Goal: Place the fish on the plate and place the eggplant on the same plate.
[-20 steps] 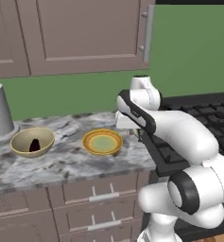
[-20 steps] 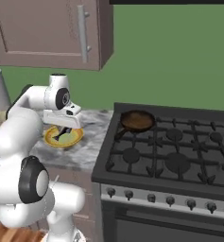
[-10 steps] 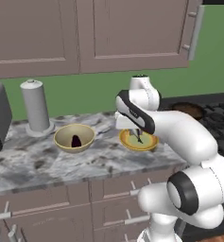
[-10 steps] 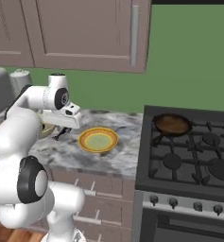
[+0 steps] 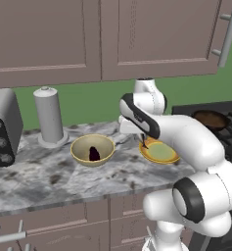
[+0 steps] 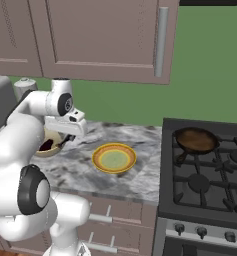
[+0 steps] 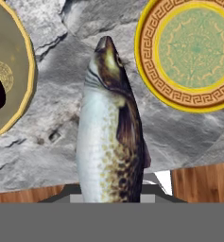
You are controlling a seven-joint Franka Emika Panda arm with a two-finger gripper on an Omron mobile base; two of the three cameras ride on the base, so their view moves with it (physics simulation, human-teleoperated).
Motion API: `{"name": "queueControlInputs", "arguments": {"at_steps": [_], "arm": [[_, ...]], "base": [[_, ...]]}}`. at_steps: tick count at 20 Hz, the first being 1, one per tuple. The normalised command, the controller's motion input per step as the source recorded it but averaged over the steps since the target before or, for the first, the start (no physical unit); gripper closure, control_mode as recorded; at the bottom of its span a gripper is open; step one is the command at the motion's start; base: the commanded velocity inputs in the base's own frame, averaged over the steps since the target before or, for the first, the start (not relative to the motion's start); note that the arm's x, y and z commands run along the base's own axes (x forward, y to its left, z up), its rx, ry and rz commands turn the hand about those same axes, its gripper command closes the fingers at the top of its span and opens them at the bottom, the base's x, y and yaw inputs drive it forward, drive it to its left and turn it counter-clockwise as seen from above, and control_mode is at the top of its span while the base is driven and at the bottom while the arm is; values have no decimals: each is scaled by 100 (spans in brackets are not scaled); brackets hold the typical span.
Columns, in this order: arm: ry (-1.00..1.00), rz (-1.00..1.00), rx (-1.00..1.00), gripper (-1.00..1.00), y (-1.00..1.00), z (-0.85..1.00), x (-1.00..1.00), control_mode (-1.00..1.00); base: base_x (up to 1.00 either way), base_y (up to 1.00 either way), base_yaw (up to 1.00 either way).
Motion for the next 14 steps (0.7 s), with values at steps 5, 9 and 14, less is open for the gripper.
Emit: {"name": "queueControlInputs", "arguments": {"at_steps": [5,9,14], "arm": [[0,0,0,100,1,0,2,-100],[4,-1,0,100,-30,-21,7,-100],[2,0,-6,100,-58,-59,19,-100]], "base": [[0,0,0],[0,0,0],[0,0,0]]}}
